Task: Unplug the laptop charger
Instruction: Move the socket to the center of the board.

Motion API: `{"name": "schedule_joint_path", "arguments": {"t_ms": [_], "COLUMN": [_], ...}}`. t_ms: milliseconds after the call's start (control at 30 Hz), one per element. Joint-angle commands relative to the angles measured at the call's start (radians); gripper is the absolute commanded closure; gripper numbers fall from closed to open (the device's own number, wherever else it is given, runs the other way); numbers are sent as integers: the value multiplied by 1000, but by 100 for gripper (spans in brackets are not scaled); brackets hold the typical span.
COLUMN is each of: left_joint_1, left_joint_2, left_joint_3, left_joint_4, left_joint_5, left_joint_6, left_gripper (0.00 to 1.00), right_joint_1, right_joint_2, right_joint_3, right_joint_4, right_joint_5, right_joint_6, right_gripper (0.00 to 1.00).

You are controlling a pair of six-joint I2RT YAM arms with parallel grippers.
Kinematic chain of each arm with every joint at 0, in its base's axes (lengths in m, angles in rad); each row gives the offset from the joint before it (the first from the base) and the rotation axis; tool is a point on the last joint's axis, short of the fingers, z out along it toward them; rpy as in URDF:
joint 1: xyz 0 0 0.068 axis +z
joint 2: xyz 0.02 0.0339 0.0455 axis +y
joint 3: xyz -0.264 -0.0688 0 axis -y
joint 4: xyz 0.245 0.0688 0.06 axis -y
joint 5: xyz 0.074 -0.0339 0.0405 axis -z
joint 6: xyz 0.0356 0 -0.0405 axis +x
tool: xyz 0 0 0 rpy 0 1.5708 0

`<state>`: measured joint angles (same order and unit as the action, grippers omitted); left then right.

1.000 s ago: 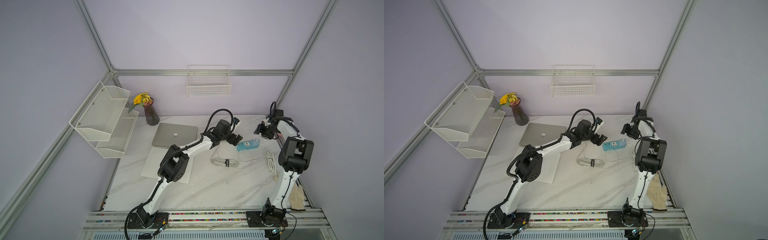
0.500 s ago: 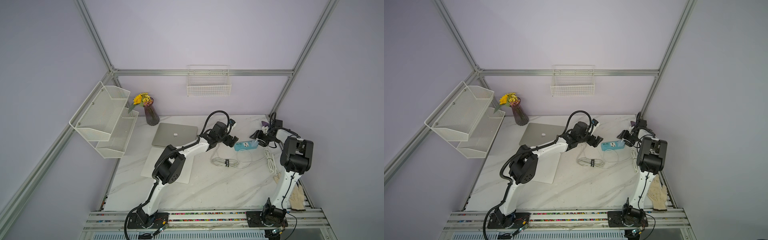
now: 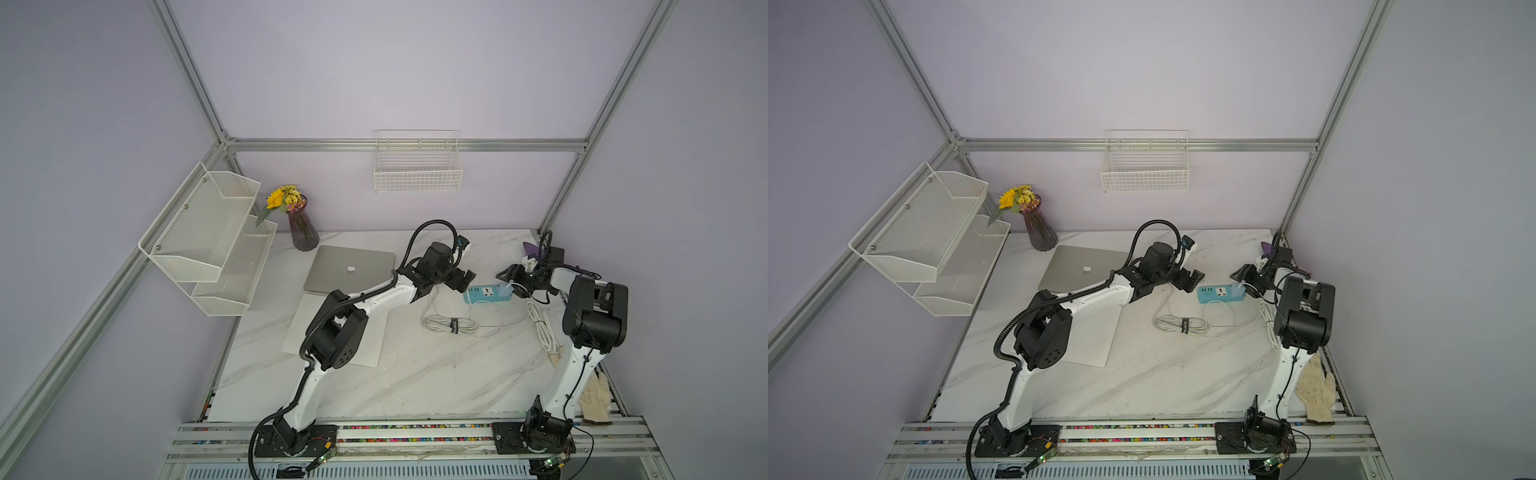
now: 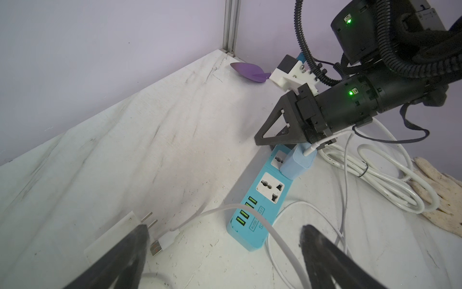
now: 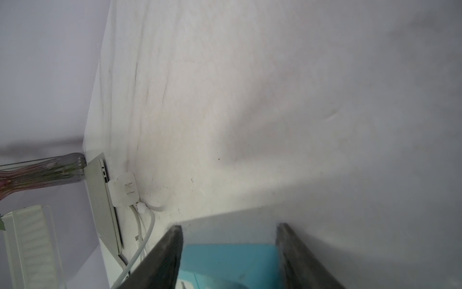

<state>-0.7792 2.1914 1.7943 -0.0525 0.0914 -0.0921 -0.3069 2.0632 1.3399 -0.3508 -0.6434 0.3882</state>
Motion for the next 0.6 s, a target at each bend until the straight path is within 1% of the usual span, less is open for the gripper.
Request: {"name": "schedule_joint_path", "arguments": {"t_ms": [0,300,467,567], "left_joint_1": [2,8,21,31], "left_joint_2": [-48,-47,-37,-22], "left_joint_3": [10,10,4,26], "left_joint_4": [47,39,79,78], "left_joint_5": [-21,-47,-13,4], "left_joint_6": [23,41,39,36], "left_gripper": [5,4,4,4], "right_joint_1": [22,64,87,91], "right_joint_2": [-23,-71,-107,-135], "right_joint_3": [-43,-135,-158,-183], "right_joint_4": [30,147,162,181], "right_joint_5": [-20,-33,-54,-60], "right_joint_6": [49,137,160,178], "right_gripper": [36,40,40,40]}}
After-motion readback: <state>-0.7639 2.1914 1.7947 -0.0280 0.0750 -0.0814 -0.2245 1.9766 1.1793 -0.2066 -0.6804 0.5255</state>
